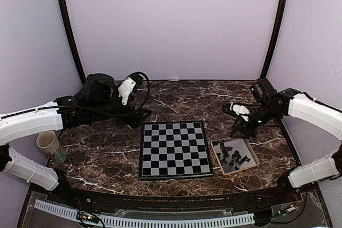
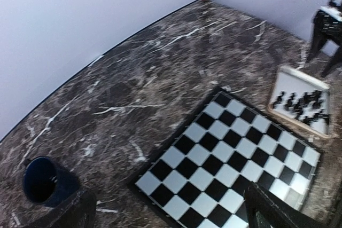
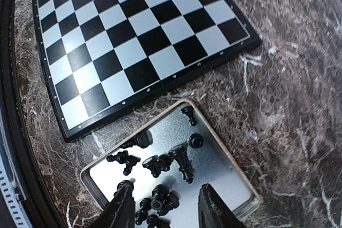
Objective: Set up the chess pieces on the board
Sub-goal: Pick up the rook from the storage box.
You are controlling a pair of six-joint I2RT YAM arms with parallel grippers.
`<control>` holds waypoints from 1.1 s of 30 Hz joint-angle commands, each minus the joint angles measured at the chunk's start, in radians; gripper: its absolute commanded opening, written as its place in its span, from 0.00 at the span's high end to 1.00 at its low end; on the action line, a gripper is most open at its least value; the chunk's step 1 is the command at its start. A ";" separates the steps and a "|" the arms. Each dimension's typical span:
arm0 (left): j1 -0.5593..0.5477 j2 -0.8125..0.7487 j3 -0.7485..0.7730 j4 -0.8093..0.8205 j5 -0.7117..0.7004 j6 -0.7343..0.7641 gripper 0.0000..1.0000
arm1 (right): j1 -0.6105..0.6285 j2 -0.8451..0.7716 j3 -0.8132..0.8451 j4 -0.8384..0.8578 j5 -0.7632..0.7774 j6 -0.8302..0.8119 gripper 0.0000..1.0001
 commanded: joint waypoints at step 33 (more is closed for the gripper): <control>-0.028 0.198 -0.003 0.023 -0.065 -0.080 0.32 | 0.057 0.454 0.132 0.076 0.123 0.129 0.74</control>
